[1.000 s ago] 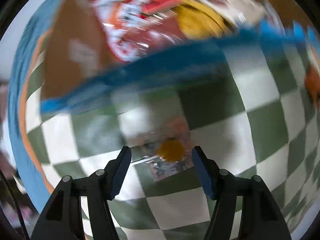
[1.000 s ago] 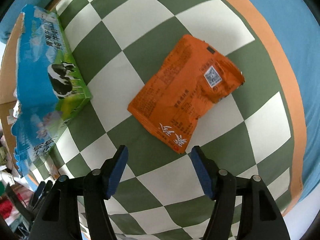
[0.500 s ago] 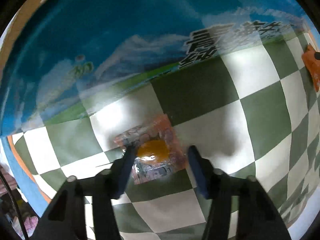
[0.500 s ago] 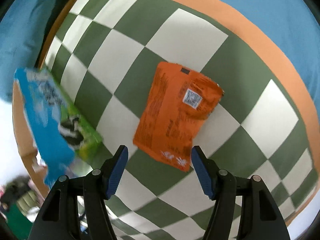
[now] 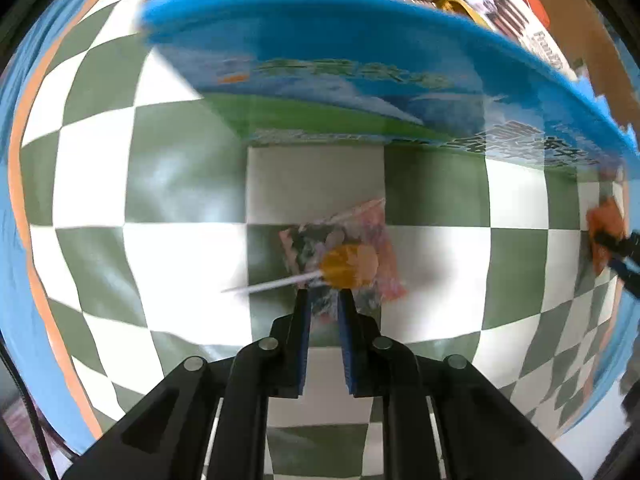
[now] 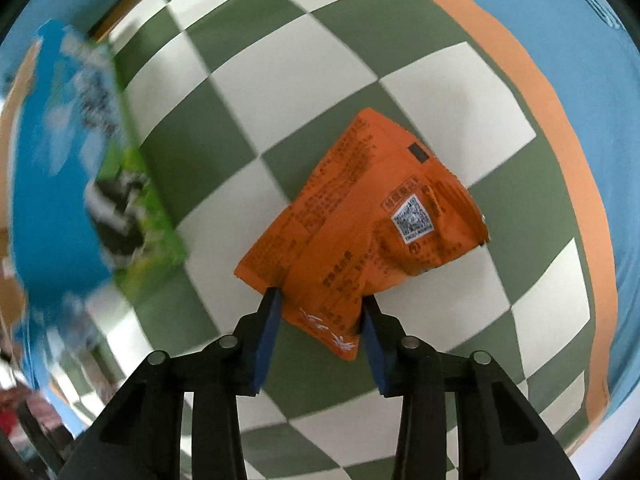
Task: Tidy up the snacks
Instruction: 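Grasp the orange lollipop with left tool while right grasps orange chips packet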
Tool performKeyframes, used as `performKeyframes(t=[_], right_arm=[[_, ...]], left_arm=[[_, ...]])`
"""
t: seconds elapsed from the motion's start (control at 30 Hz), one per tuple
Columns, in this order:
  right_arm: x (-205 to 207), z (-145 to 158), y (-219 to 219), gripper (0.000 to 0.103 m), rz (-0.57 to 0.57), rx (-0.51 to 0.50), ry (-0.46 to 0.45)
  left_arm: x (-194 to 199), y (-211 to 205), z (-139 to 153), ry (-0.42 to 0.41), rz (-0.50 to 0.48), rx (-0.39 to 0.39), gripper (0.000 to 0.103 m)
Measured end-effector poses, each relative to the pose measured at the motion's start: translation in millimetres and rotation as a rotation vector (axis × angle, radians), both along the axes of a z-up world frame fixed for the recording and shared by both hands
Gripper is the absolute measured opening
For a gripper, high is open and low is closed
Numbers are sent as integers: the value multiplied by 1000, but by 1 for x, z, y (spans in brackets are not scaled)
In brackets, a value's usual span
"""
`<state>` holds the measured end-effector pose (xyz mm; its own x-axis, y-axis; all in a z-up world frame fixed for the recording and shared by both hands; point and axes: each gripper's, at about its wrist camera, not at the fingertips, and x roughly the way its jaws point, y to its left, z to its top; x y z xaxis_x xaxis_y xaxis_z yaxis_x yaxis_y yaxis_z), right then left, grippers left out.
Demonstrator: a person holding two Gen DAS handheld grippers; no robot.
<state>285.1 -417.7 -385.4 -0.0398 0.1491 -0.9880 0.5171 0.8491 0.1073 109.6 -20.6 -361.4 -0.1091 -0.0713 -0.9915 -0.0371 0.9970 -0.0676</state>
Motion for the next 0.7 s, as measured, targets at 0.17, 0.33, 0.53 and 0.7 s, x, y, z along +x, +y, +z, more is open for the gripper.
performKeyframes(t=[0.17, 0.33, 0.53, 0.7], right_arm=[[-14, 6, 4, 41, 14, 73, -6], [-22, 9, 5, 41, 28, 109, -3], [-35, 20, 14, 41, 56, 105, -7], [-29, 19, 34, 41, 66, 107, -12]], left_arm=[[8, 5, 10, -54, -116, 26, 30], [18, -31, -11, -45, -353, 177, 47], [2, -71, -33, -42, -609, 316, 52], [-25, -103, -33, -65, -784, 412, 52]])
